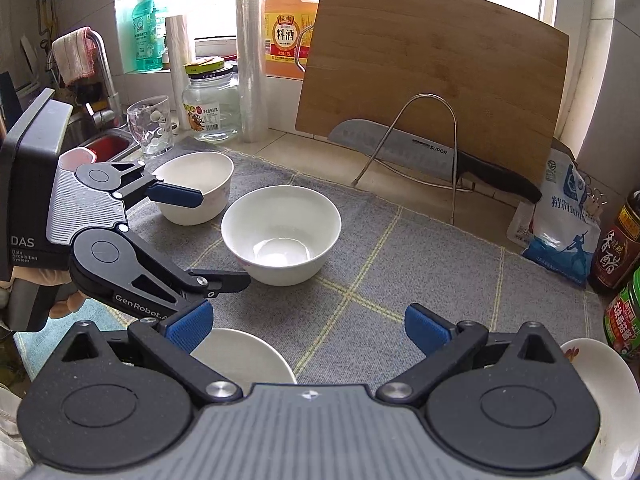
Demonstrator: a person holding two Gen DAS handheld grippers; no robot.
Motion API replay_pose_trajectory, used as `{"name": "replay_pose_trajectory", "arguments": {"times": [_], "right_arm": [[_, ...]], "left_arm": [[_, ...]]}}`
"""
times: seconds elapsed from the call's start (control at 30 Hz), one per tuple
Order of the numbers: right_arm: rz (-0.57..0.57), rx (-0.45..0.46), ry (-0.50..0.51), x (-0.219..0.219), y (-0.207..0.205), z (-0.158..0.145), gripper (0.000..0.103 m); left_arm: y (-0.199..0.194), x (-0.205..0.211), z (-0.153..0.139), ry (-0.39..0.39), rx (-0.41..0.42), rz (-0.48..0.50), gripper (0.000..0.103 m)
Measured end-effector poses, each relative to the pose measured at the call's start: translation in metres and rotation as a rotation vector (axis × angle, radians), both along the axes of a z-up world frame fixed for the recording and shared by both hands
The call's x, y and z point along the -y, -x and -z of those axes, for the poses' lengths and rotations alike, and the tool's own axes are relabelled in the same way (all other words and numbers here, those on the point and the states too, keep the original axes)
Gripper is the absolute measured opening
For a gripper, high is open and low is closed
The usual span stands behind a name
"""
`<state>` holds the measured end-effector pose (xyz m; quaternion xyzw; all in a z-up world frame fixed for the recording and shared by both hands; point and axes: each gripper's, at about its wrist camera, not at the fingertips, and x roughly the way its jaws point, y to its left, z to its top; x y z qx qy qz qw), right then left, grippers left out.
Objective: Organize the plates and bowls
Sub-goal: 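Move the right gripper toward the white bowl beside the left gripper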
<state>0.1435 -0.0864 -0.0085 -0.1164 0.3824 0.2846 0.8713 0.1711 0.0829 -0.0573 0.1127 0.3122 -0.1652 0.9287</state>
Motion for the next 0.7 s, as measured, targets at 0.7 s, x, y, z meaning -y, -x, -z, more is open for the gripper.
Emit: {"name": "replay_pose_trajectory", "arguments": {"times": [0.7], "right_arm": [[-0.138, -0.067, 0.007, -0.047, -0.079, 0.018, 0.103]], "left_arm": [[-0.025, 0.007, 0.014, 0.079, -0.072, -0.032, 0.097]]}}
